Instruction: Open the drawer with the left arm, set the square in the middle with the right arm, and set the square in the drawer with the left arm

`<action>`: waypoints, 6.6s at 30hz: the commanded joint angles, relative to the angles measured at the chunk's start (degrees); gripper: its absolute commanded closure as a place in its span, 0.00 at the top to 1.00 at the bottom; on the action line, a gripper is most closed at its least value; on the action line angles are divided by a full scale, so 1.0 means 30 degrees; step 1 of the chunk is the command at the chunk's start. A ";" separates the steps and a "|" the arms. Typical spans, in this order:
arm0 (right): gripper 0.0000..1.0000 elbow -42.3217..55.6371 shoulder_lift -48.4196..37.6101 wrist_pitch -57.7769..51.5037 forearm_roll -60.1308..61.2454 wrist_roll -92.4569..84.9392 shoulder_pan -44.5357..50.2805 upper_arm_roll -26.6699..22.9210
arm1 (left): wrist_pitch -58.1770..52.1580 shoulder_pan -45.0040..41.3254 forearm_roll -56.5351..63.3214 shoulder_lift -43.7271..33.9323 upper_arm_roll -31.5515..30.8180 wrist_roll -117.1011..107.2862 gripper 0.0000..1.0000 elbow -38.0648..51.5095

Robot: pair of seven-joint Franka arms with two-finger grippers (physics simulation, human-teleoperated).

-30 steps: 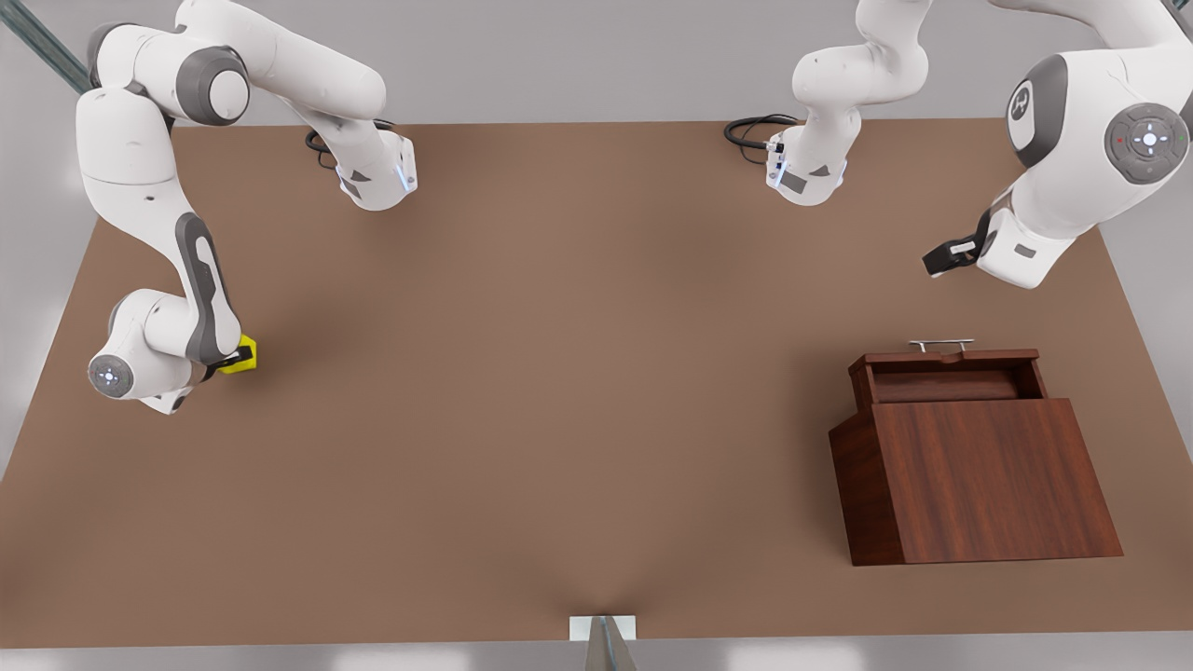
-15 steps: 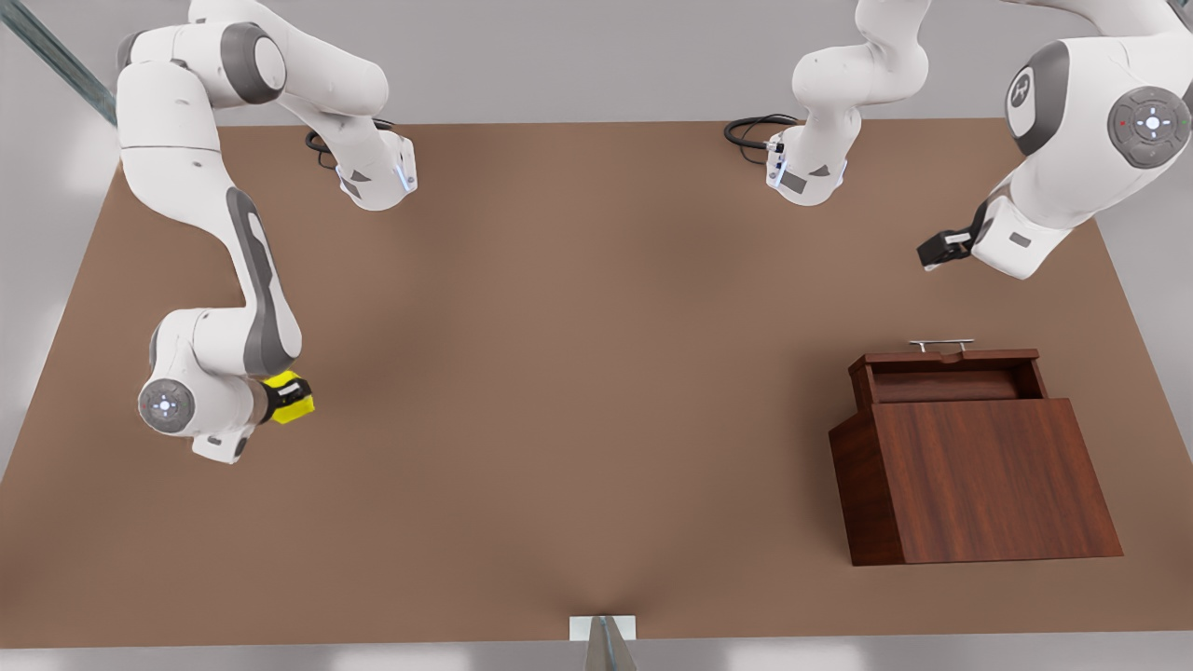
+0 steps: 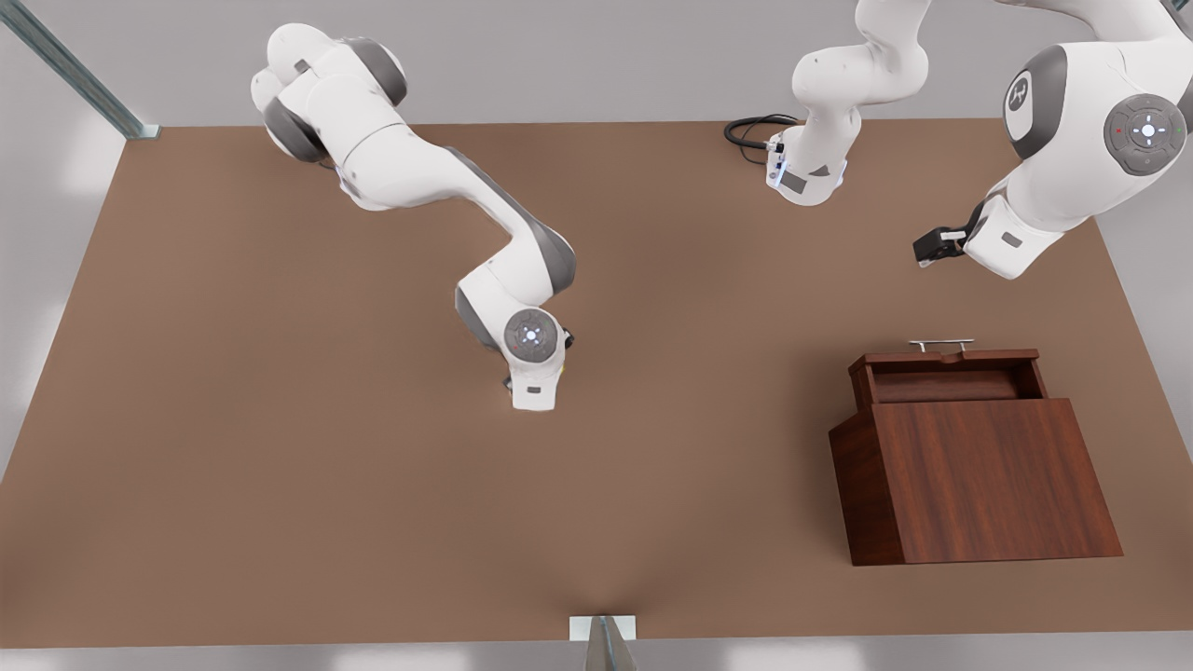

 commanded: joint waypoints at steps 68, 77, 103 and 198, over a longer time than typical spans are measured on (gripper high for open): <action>1.00 -0.4877 -1.1385 -0.3587 0.2805 0.0950 -0.7573 -0.6677 | 0.1001 -0.8302 0.0118 0.4640 -0.2326 -0.1258 1.00 0.4370; 1.00 -0.0451 -0.7781 -0.3764 0.2454 0.0978 -0.7752 -0.6413 | 1.1403 -1.4603 0.2490 1.3430 -0.2560 -0.3636 1.00 0.7243; 1.00 -0.0275 -0.7693 -0.4263 0.2600 0.0978 -0.7693 -0.6413 | 1.5564 -1.4281 0.1231 1.3108 -0.2033 0.3282 1.00 0.0707; 1.00 -0.0333 -0.7517 -0.4145 0.2600 0.0831 -0.7899 -0.6501 | 1.2721 0.0719 0.1377 0.5110 0.2860 0.1846 0.70 -0.5620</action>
